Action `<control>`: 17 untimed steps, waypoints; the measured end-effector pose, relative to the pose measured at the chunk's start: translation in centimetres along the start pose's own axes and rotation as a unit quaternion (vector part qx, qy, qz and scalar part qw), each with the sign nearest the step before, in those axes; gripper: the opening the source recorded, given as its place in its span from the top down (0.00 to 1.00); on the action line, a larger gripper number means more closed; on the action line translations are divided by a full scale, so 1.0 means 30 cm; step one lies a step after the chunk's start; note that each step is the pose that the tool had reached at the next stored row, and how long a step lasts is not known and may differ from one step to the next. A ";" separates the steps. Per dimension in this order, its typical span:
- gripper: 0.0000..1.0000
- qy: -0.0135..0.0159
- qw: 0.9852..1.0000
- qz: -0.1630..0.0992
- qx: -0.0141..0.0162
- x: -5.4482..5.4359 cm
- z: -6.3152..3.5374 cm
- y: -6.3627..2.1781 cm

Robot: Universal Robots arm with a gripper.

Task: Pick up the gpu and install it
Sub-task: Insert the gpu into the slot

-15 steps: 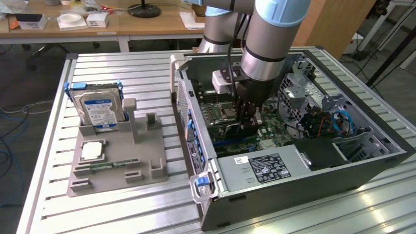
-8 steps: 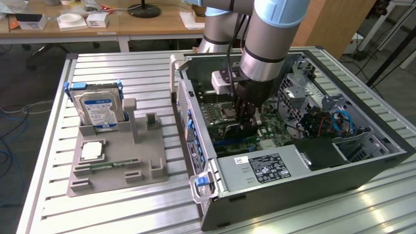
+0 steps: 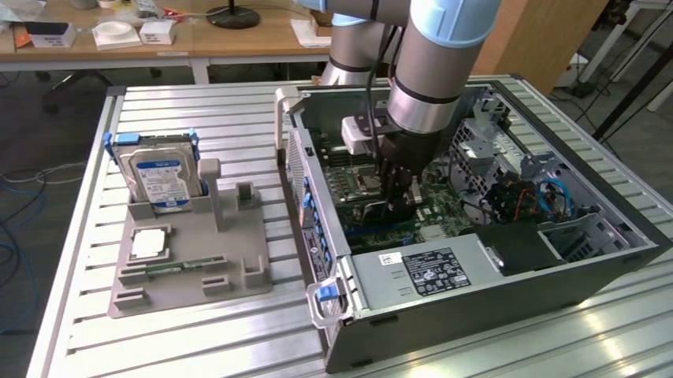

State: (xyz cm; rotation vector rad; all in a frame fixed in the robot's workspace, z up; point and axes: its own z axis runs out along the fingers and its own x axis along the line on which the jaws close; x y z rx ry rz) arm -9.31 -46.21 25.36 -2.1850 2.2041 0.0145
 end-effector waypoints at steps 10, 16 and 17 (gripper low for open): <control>0.74 0.000 1.000 0.000 0.000 0.000 0.004 0.000; 0.74 0.000 1.000 0.000 0.000 0.000 0.005 0.000; 0.74 0.000 1.000 0.000 0.000 0.000 0.005 0.000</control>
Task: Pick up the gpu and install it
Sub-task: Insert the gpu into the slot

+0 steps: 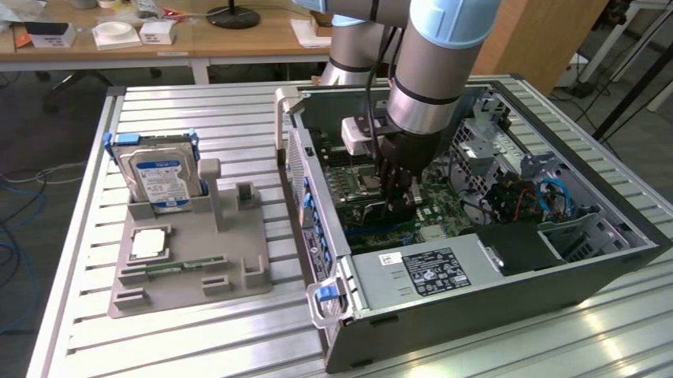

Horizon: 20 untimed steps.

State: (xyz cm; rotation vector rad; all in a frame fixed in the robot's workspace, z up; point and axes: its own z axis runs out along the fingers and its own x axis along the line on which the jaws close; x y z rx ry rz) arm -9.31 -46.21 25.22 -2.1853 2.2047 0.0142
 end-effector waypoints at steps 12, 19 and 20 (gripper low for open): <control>0.74 0.000 1.000 0.000 0.000 0.000 0.003 0.000; 0.74 0.000 1.000 0.000 0.000 0.000 -0.010 0.000; 0.74 0.000 1.000 0.000 0.000 0.000 -0.010 0.000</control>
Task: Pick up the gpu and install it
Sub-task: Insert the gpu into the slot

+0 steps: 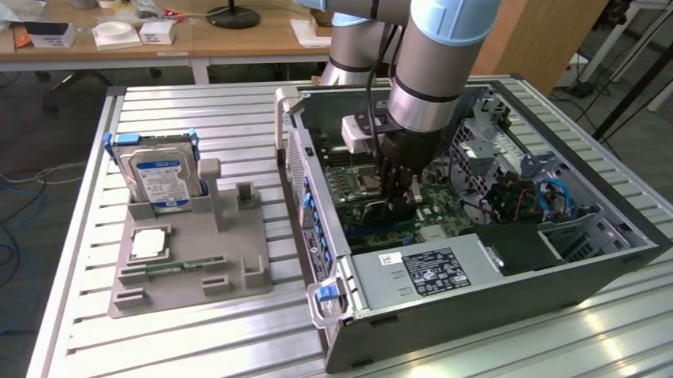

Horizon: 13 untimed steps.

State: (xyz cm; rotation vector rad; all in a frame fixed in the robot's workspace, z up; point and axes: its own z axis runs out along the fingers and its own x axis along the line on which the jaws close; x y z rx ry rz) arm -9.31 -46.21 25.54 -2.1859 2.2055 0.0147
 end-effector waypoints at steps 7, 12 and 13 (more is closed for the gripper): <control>0.74 0.000 1.000 0.002 0.000 0.000 0.001 -0.002; 0.74 0.000 1.000 0.003 0.000 0.000 0.008 -0.002; 0.74 0.000 1.000 0.004 0.000 0.000 0.010 -0.002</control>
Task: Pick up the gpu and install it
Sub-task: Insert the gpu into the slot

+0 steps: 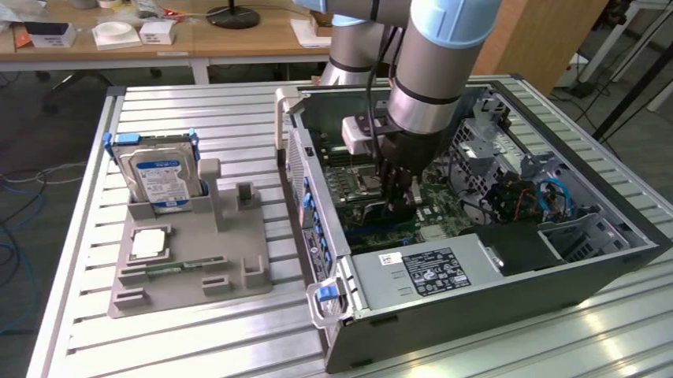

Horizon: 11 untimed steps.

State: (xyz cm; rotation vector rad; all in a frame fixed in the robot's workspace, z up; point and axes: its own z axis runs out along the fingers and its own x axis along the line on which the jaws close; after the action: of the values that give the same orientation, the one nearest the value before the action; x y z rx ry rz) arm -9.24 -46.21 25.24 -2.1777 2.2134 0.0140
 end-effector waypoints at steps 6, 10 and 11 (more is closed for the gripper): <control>0.74 0.000 1.000 0.000 0.000 0.000 0.004 -0.003; 0.74 0.000 1.000 0.000 0.000 0.000 0.005 -0.008; 0.74 0.000 1.000 0.000 0.001 0.000 0.009 -0.008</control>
State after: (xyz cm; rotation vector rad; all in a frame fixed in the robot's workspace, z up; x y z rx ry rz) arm -9.01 -46.21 24.97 -2.1761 2.2134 0.0102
